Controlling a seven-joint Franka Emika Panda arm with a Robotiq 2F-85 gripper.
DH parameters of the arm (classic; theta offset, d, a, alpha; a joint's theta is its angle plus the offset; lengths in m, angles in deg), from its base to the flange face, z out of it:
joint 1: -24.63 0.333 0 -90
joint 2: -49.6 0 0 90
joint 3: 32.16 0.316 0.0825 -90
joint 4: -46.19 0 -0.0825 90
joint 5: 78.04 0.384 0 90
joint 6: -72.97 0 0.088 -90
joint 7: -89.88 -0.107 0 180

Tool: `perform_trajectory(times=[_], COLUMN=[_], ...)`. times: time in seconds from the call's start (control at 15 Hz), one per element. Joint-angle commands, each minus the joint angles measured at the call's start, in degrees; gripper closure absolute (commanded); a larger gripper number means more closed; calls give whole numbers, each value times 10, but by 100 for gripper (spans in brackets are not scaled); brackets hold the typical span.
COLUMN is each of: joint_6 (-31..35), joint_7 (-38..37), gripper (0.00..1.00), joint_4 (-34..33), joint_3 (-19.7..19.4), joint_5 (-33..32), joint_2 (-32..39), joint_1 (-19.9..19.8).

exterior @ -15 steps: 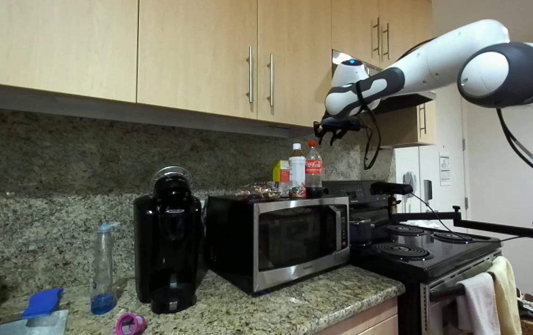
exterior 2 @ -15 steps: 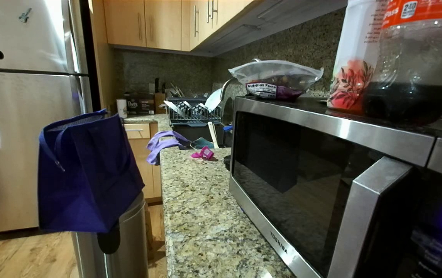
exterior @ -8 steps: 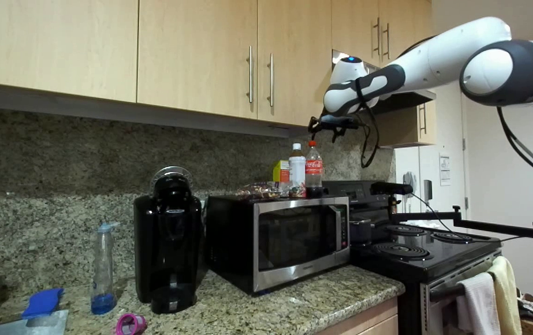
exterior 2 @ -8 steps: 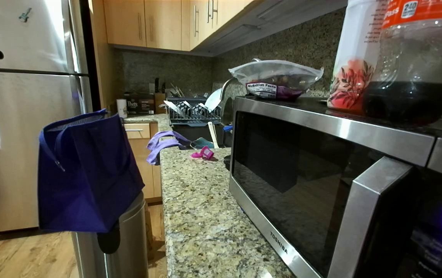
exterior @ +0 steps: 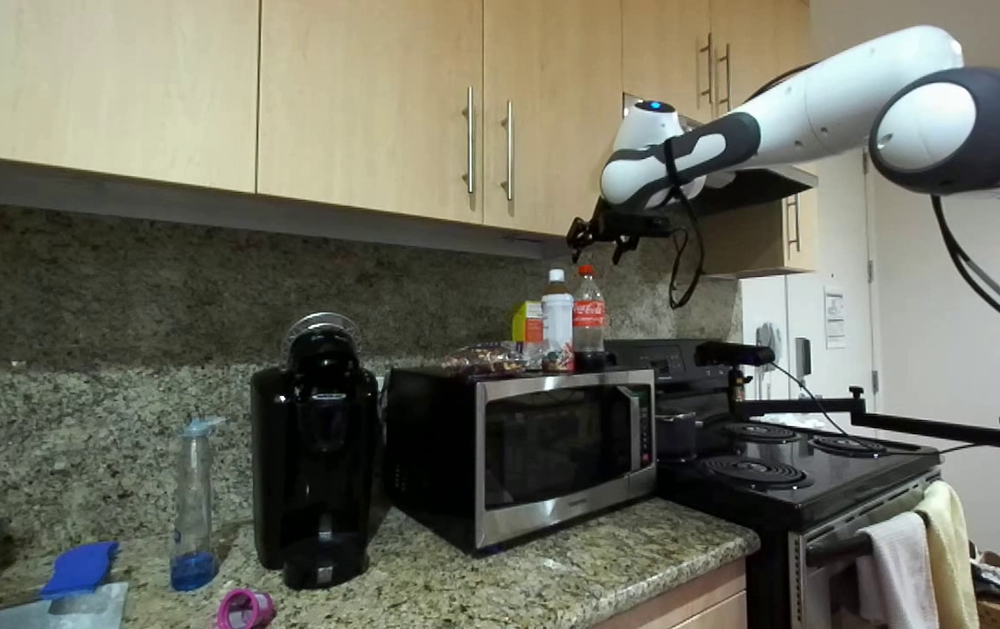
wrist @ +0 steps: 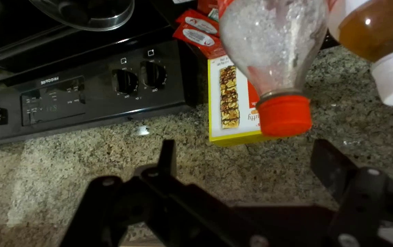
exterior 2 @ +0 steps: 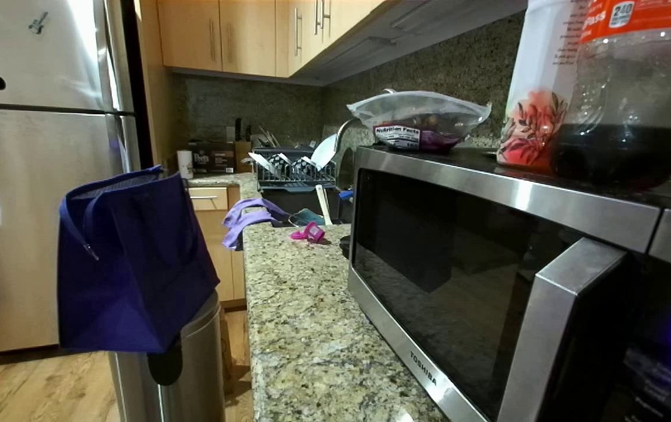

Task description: Pick the bottle on the microwave and put it in the bag

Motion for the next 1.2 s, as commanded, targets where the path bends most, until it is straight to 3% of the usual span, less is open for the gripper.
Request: perform_trajectory(times=[0.0, 0.2, 0.27, 0.4, 0.87, 1.13], joint_6=[-6, -12, -10, -9, -7, -6], joint_7=[55, 68, 68, 58, 57, 55], gripper=[0, 0, 25, 33, 81, 88], joint_4=[31, 40, 42, 42, 40, 36], joint_3=[15, 21, 21, 19, 19, 19], joint_5=[9, 7, 8, 6, 9, 12], joint_2=[-15, -14, -14, -11, -9, -10], joint_1=[3, 3, 3, 5, 4, 4])
